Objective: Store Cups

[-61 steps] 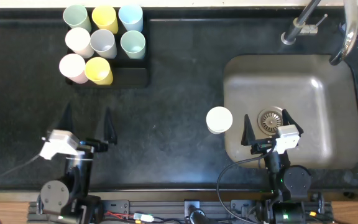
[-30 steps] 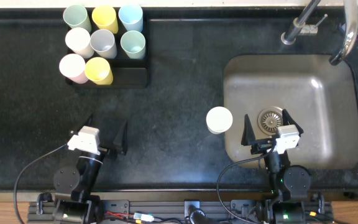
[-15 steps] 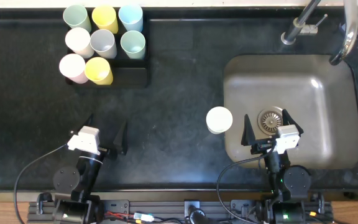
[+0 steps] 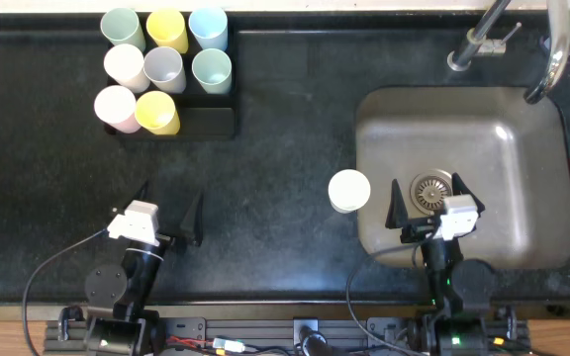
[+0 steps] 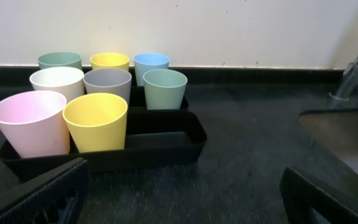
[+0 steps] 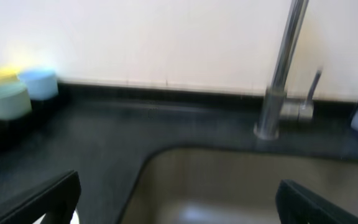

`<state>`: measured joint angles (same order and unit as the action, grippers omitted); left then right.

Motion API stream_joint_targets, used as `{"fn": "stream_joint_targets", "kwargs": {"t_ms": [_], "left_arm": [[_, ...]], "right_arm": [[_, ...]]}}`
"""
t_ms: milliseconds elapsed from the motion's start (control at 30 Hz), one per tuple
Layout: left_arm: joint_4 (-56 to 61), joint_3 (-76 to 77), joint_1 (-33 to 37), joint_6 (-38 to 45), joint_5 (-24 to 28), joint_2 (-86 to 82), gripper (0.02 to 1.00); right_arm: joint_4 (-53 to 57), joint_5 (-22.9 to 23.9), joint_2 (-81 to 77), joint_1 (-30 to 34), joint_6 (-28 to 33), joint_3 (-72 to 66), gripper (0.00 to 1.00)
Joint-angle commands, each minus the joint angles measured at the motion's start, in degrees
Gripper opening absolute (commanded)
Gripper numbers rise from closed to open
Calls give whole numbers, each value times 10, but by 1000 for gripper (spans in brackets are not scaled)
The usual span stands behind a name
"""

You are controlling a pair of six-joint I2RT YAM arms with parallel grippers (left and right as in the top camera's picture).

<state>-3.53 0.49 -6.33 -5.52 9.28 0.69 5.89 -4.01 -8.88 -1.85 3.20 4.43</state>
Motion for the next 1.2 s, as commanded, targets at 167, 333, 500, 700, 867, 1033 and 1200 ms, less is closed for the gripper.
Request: {"fn": "stream_joint_targets", "kwargs": {"t_ms": [167, 333, 500, 700, 867, 1033, 1200], "left_arm": [[-2, 0, 3, 12, 10, -5, 1000], [-2, 0, 3, 12, 10, -5, 1000], [-2, 0, 3, 12, 10, -5, 998], [-2, 0, 3, 12, 10, -5, 1000], [-2, 0, 3, 12, 10, -5, 1000], [-2, 0, 3, 12, 10, -5, 1000], [-2, 0, 3, 12, 10, -5, 1000]], "right_arm": [[275, -8, -315, 3, -52, 369, 1000], [546, -61, -505, 3, -71, 600, 998], [687, -76, -641, 3, -58, 722, 998], [763, -96, -744, -26, -47, 756, 998], [807, -82, -805, -72, -56, 756, 996], [810, -24, -833, -103, -74, 756, 998], [807, 3, -857, -118, -76, 756, 978]]}}
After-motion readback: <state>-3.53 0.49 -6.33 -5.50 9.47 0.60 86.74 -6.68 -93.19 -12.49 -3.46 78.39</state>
